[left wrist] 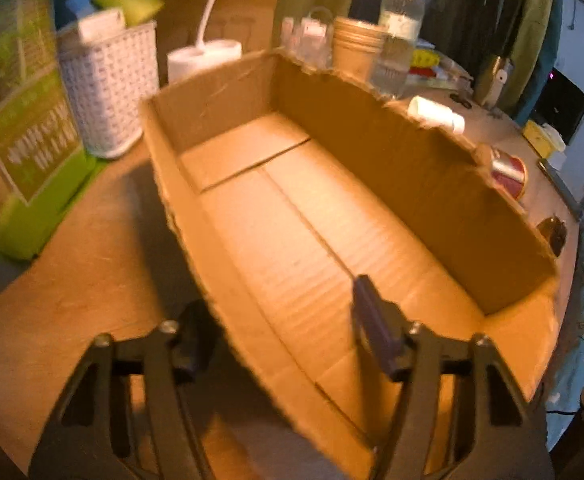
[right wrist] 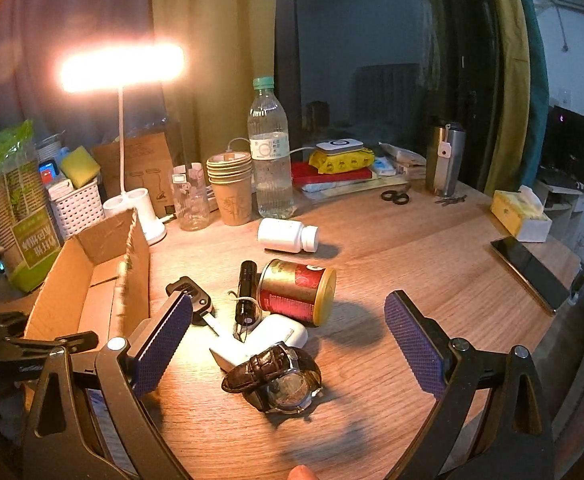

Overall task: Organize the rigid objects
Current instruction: 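Move the left gripper onto the cardboard box wall and grip it, then close the right gripper on the brown leather-strap watch while left holds box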

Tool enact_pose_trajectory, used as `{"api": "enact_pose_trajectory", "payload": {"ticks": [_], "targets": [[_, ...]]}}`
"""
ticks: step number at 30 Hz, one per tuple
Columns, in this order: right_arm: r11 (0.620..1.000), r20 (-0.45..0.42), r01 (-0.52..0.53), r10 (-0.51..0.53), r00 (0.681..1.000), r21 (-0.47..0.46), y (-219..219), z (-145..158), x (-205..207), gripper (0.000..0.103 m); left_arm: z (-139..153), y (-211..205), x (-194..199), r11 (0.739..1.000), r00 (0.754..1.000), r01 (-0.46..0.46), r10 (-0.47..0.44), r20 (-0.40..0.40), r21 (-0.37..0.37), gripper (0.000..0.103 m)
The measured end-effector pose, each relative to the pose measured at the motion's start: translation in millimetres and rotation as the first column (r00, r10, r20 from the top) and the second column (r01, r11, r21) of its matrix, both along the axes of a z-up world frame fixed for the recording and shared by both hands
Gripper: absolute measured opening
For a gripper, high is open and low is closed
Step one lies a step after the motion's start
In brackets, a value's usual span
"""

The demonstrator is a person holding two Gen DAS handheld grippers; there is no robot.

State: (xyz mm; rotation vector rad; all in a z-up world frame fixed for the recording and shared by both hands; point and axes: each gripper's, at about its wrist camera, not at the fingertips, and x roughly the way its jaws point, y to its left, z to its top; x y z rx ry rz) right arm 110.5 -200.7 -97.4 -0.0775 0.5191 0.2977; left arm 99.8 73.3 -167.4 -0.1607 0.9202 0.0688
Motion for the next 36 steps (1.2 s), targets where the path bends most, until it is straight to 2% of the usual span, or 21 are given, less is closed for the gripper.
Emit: {"api": "enact_pose_trajectory", "payload": {"ticks": [2, 9, 16, 25, 36], "targets": [[1.0, 0.0, 0.005, -0.005, 1.0, 0.002, -0.8, 0.7, 0.8, 0.099, 0.3, -1.9, 4.3, 0.999, 1.0, 0.024, -0.024, 0.002, 0.021, 0.048], [1.0, -0.01, 0.001, -0.001, 1.0, -0.001, 0.5, -1.9, 2.0, 0.099, 3.3, -16.7, 23.5, 0.988, 0.993, 0.117, -0.117, -0.009, 0.098, 0.032], [1.0, -0.028, 0.019, -0.019, 0.999, -0.015, -1.1, -9.1, 7.6, 0.099, 4.3, -18.5, 47.3, 0.968, 0.981, 0.193, -0.196, 0.001, 0.161, 0.029], [0.999, -0.032, 0.039, -0.04, 0.999, -0.03, -0.6, -15.5, 12.3, 0.099, 2.1, 3.2, 48.0, 0.985, 0.984, 0.171, -0.172, 0.052, 0.014, 0.029], [0.999, -0.097, 0.006, -0.01, 0.995, -0.043, 7.4, -37.4, 17.7, 0.099, 2.1, 14.0, 40.0, 0.99, 0.99, 0.136, -0.133, 0.05, -0.045, 0.029]]}}
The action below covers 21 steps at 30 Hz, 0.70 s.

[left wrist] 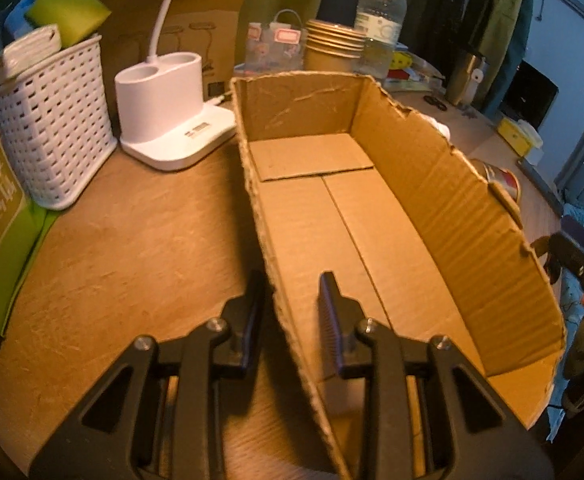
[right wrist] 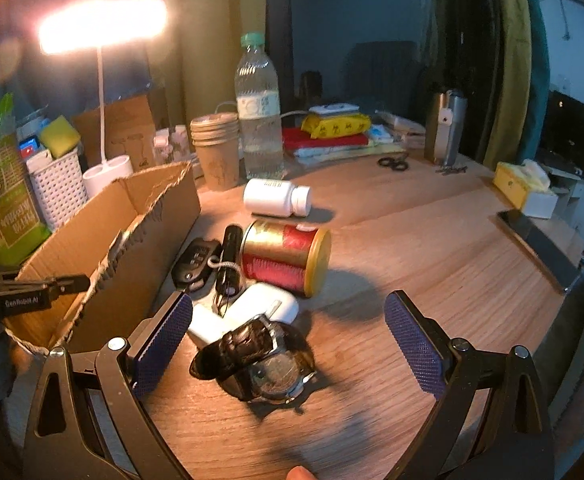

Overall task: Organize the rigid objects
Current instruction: 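Close the right gripper on the brown leather-strap watch while left holds box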

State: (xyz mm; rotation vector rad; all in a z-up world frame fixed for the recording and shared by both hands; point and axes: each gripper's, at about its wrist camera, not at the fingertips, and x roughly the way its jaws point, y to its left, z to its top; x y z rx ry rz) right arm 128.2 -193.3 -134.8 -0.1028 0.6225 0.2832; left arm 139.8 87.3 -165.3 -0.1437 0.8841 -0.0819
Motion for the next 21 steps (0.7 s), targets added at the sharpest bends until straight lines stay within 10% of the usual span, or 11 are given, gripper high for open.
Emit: {"api": "enact_pose_trajectory", "payload": {"ticks": [21], "targets": [[0.997, -0.124, -0.07, 0.068, 0.99, -0.017, 6.9, -34.2, 6.1, 0.099, -2.9, -3.1, 1.9, 1.0, 1.0, 0.009, -0.009, -0.012, 0.004, 0.03]]}}
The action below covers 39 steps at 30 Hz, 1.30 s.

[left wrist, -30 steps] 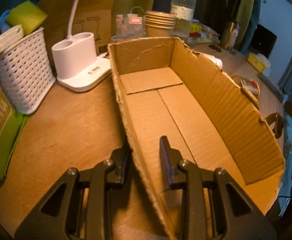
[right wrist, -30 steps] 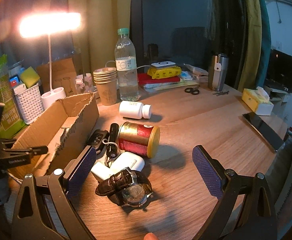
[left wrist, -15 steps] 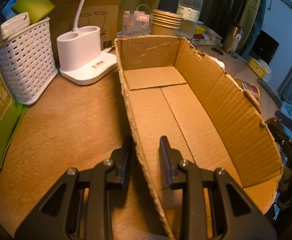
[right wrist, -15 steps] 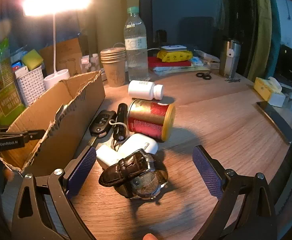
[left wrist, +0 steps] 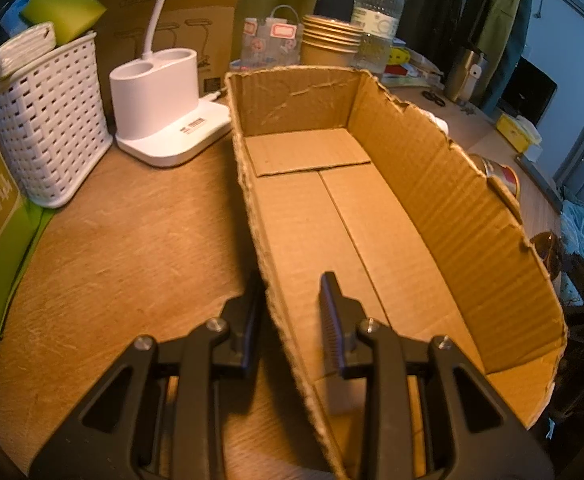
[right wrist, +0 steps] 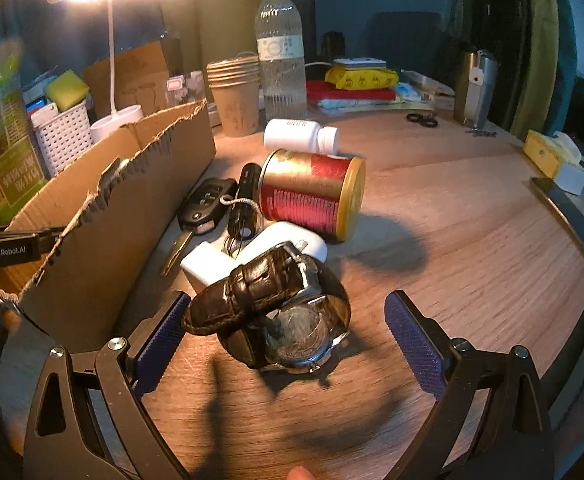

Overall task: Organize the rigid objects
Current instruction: 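Close the right gripper on the brown leather-strap watch while left holds box, then carry the watch into the box and open the right gripper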

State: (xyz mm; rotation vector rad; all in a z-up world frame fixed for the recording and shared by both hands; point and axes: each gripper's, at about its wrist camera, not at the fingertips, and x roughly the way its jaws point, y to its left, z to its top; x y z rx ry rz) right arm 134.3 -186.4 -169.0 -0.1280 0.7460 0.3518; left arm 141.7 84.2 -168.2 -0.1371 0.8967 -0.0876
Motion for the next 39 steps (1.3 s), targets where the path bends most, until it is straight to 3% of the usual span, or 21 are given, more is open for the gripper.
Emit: {"api": "enact_pose_trajectory", "payload": {"ticks": [6, 10, 16, 25, 39], "targets": [[1.0, -0.028, -0.009, 0.009, 1.0, 0.006, -0.4, -6.3, 4.1, 0.098, -0.2, -0.1, -0.2, 1.0, 1.0, 0.002, -0.002, 0.0, 0.0, 0.03], [0.999, -0.036, -0.023, 0.024, 0.999, 0.023, -2.6, -6.3, 5.3, 0.075, -0.7, -0.4, 0.1, 1.0, 1.0, 0.002, -0.002, -0.001, 0.0, 0.03], [0.999, -0.032, -0.045, 0.046, 0.998, 0.026, -2.5, -4.9, 2.3, 0.062, -0.5, -0.1, -0.1, 1.0, 1.0, 0.003, -0.003, -0.001, 0.0, 0.03], [0.998, -0.007, -0.054, 0.055, 0.998, 0.023, -2.5, -0.7, -3.5, 0.059, -0.6, 0.0, 0.0, 1.0, 1.0, 0.003, -0.003, -0.001, 0.001, 0.03], [0.996, 0.071, -0.066, 0.062, 0.996, 0.059, -3.9, 33.3, -15.1, 0.059, -0.9, -0.2, 0.6, 1.0, 1.0, 0.003, -0.003, -0.001, 0.002, 0.03]]}}
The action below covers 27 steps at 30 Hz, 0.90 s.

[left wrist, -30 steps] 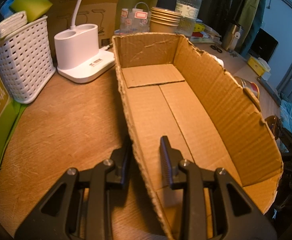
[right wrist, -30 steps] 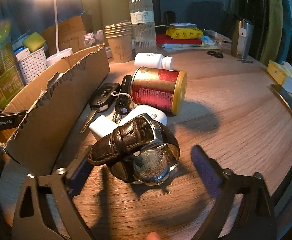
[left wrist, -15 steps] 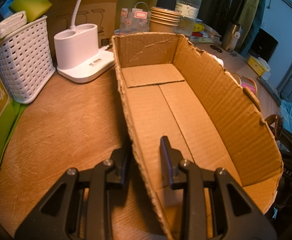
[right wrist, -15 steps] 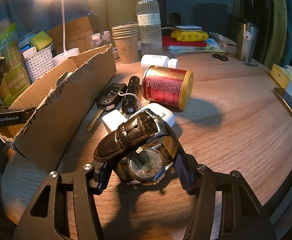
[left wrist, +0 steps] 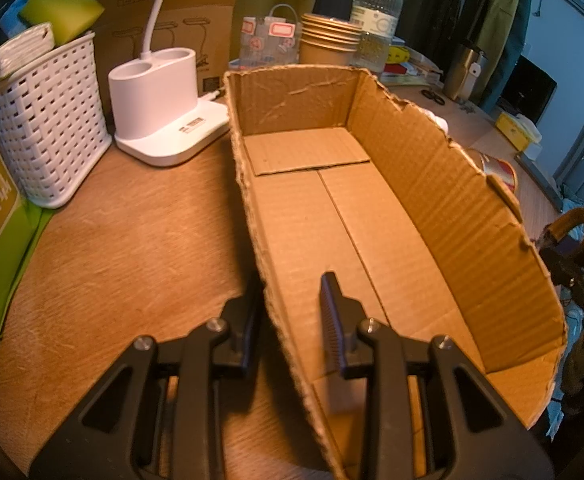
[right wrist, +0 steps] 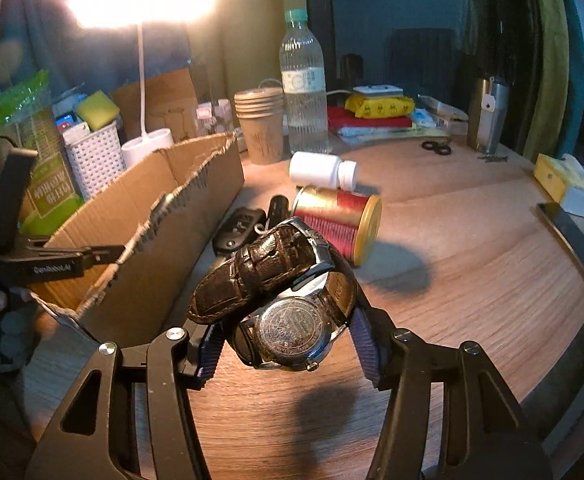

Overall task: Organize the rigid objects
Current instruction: 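Carry the watch into the box and open the right gripper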

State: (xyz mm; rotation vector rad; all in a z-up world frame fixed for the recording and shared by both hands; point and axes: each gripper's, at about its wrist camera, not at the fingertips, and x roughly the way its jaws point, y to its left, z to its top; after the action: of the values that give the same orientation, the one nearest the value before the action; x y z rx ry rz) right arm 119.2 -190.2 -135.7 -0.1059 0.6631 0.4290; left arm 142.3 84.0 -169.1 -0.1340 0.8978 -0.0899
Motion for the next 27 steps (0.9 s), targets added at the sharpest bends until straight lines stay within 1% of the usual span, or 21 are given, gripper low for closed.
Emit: {"api": "enact_pose_trajectory", "payload": {"ticks": [6, 11, 14, 21, 27], "targets": [[0.999, 0.048, -0.042, 0.041, 0.998, 0.021, 10.9, 22.0, -9.8, 0.059, -0.4, 0.1, 0.1, 1.0, 1.0, 0.0, 0.0, 0.0, 0.001, 0.03], [0.993, 0.081, -0.106, 0.103, 0.991, 0.043, 29.7, 38.6, -18.4, 0.059, -0.5, 0.2, 0.1, 1.0, 1.0, 0.0, 0.0, 0.0, 0.001, 0.03], [0.987, 0.087, -0.151, 0.146, 0.985, 0.05, 45.5, 43.4, -23.2, 0.059, -0.4, 0.2, 0.2, 1.0, 1.0, 0.0, 0.0, 0.0, 0.001, 0.03], [0.969, 0.083, -0.24, 0.235, 0.968, 0.056, 78.5, 45.2, -29.9, 0.059, -0.3, 0.1, 0.1, 1.0, 1.0, 0.0, 0.0, 0.0, 0.001, 0.03], [0.955, 0.054, -0.291, 0.288, 0.956, 0.051, 97.4, 35.4, -34.1, 0.059, -0.5, 0.1, 0.3, 1.0, 1.0, 0.0, 0.0, 0.0, 0.001, 0.03]]}}
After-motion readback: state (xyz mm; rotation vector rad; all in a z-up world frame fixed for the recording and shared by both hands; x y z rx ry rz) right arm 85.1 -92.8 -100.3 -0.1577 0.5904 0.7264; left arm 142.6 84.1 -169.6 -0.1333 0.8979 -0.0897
